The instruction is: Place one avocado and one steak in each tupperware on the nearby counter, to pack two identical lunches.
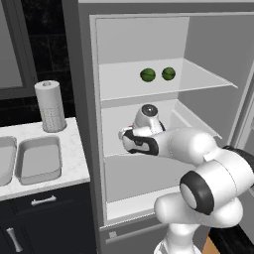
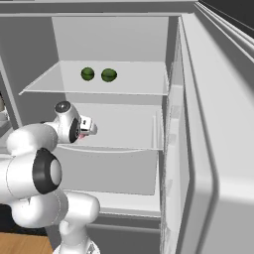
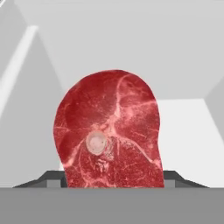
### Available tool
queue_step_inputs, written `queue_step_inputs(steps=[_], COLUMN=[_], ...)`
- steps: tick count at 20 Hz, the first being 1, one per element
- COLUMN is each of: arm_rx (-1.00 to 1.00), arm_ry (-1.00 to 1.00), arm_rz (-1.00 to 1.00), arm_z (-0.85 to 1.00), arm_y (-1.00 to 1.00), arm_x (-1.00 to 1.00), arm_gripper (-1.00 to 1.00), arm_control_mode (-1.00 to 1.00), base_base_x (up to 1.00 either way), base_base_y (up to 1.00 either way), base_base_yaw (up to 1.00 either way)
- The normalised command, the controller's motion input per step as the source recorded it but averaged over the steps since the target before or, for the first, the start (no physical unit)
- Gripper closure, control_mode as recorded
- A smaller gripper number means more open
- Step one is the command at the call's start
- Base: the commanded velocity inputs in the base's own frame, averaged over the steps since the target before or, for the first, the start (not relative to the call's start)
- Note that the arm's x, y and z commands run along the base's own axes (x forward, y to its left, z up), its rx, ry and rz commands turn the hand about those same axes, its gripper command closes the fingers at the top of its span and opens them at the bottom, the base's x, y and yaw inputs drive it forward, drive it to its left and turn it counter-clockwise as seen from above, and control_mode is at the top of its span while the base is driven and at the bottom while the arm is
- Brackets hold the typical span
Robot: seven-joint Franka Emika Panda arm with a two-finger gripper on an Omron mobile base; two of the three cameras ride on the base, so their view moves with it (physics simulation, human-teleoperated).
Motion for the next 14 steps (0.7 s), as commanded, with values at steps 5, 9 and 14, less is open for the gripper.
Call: queue_step_inputs(steps=[5,9,14], arm_rx=[0.00,0.06,0.09], arm_ry=[0.00,-0.08,-0.19], arm_rz=[0.00,-0.03,-0.09], arm_z=[0.00,0.14,0.70], arm_y=[0.00,-0.34,-0.38], arm_x=[-0.18,-0.94,-1.00], arm_gripper=[1.00,1.00,1.00], arm_control_mode=[-1.00,-1.00,-1.00], base_base_x=[0.00,0.00,0.00], base_base_y=[0.00,0.00,0.00], base_base_yaw=[0.00,0.00,0.00])
